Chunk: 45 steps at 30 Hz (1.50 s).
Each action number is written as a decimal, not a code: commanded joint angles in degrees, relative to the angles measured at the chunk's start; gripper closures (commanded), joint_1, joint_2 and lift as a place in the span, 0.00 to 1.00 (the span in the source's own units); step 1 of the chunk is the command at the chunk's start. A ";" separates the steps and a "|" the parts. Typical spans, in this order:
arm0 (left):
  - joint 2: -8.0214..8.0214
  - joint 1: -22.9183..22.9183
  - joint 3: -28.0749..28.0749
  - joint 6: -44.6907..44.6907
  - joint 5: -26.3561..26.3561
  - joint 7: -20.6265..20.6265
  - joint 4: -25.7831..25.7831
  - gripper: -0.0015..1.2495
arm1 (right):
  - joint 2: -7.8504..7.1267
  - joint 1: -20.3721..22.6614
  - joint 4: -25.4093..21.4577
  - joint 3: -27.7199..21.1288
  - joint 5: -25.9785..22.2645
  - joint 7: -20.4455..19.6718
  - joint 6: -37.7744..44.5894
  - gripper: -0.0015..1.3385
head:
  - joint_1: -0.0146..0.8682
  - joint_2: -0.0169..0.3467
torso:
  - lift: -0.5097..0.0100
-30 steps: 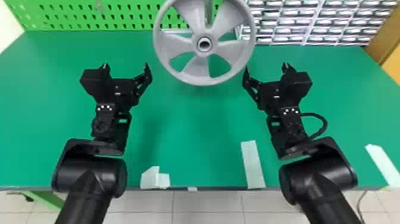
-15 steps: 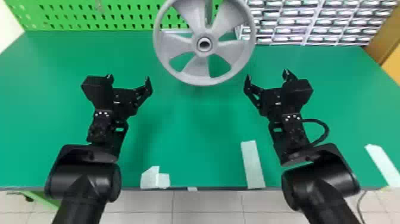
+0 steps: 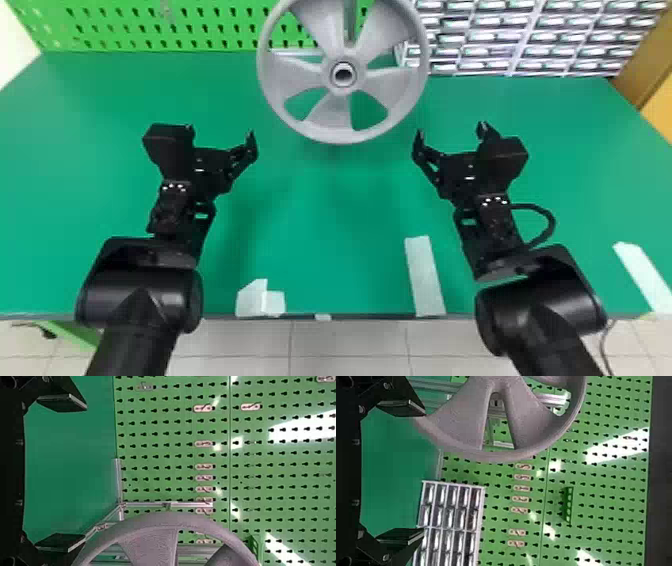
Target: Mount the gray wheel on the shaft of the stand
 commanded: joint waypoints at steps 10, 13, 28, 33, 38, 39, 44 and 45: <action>0.00 -1.31 -0.29 1.11 -0.74 -0.91 0.82 0.10 | 0.03 0.21 0.21 -1.01 0.32 0.58 -0.18 0.17 | 1.00 0.19 | 0.79; 0.00 -1.05 -0.29 1.11 -0.65 -1.26 0.82 0.10 | 0.12 0.29 0.21 -0.92 0.41 0.67 -0.09 0.17 | 1.00 0.19 | 0.79; 0.00 -1.05 0.59 1.73 -1.18 -2.85 0.91 0.10 | 0.29 0.21 0.65 -1.27 0.59 0.93 -0.09 0.17 | 1.00 0.19 | 0.79; 0.00 -1.13 0.59 1.82 -1.18 -2.93 0.91 0.10 | 0.29 0.12 0.74 -1.71 0.59 1.11 -0.09 0.17 | 1.00 0.19 | 0.79; 0.00 -1.31 0.51 1.90 -1.00 -2.93 0.91 0.10 | 0.55 0.12 0.91 -1.89 0.59 1.19 -0.09 0.17 | 1.00 0.19 | 0.79; 0.00 -1.31 0.51 1.90 -1.00 -2.93 0.91 0.10 | 0.55 0.12 0.91 -1.89 0.59 1.19 -0.09 0.17 | 1.00 0.19 | 0.79; 0.00 -1.49 0.51 1.90 -1.09 -3.02 0.91 0.10 | 0.64 0.12 0.91 -1.89 0.59 1.19 -0.09 0.17 | 1.00 0.19 | 0.79; 0.00 -1.49 0.51 1.99 -1.18 -3.02 0.91 0.10 | 0.64 0.12 0.91 -1.89 0.59 1.28 -0.09 0.17 | 1.00 0.19 | 0.79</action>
